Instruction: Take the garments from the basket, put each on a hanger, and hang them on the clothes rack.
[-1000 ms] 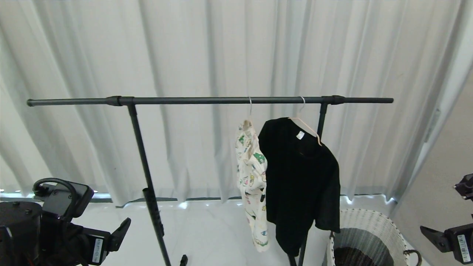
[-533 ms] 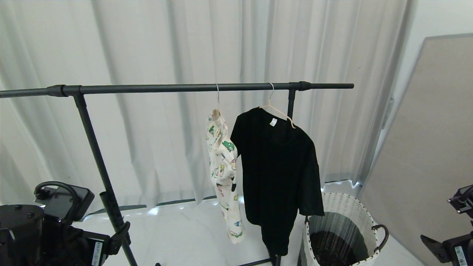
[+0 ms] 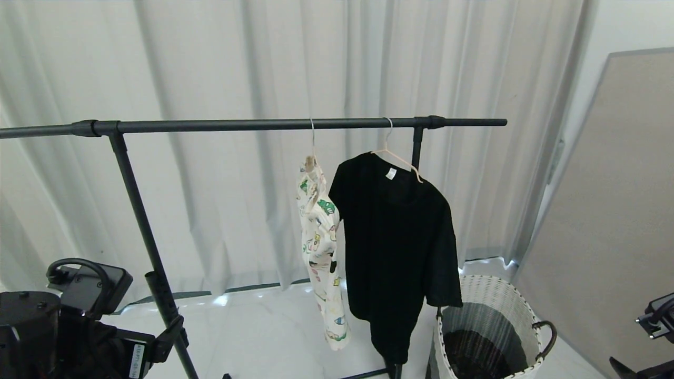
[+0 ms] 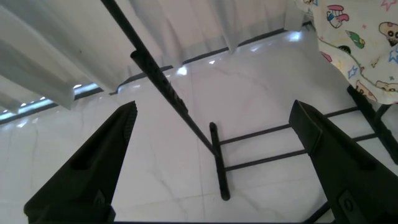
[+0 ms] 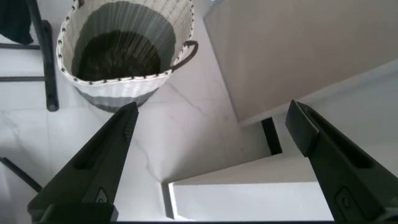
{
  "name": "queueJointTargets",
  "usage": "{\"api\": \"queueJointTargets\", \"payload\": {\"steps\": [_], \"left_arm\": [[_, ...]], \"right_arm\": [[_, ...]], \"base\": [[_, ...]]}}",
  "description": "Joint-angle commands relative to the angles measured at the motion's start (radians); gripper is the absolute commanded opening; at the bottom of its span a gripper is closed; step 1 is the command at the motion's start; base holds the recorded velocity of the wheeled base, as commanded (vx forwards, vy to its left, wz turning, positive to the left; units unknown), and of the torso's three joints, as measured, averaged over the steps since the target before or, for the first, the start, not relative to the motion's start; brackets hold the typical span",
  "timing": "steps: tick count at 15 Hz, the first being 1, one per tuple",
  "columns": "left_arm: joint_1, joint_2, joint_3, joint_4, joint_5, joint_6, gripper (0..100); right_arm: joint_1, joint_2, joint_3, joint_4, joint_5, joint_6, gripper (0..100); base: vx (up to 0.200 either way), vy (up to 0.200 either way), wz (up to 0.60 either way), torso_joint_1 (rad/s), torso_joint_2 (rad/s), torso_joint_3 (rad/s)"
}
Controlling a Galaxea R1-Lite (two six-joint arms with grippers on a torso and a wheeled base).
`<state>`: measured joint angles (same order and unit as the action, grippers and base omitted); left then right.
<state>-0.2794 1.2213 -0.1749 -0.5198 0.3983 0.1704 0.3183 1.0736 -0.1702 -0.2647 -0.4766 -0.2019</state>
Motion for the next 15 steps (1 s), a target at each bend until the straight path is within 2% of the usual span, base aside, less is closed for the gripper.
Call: {"api": "queueJointTargets", "payload": {"steps": [1, 4, 12, 15], "left_arm": [[0.000, 0.000, 0.000, -0.002, 0.001, 0.000, 100], [0.000, 0.000, 0.000, 0.000, 0.001, 0.000, 100], [0.026, 0.006, 0.003, 0.000, 0.001, -0.002, 100], [0.042, 0.004, 0.008, 0.000, 0.001, -0.002, 100]], "right_arm": [[0.010, 0.012, 0.001, -0.001, 0.001, -0.001, 100], [0.015, 0.025, 0.000, -0.004, 0.001, -0.001, 100], [0.015, 0.022, 0.005, -0.004, 0.001, -0.001, 100], [0.015, 0.023, 0.005, -0.004, 0.001, -0.001, 100]], "base": [[0.000, 0.000, 0.60, -0.002, -0.01, -0.002], [0.000, 0.000, 0.60, 0.002, 0.00, 0.004], [0.000, 0.000, 0.00, -0.005, 0.01, 0.008], [0.000, 0.000, 0.00, -0.147, 0.35, 0.209]]}}
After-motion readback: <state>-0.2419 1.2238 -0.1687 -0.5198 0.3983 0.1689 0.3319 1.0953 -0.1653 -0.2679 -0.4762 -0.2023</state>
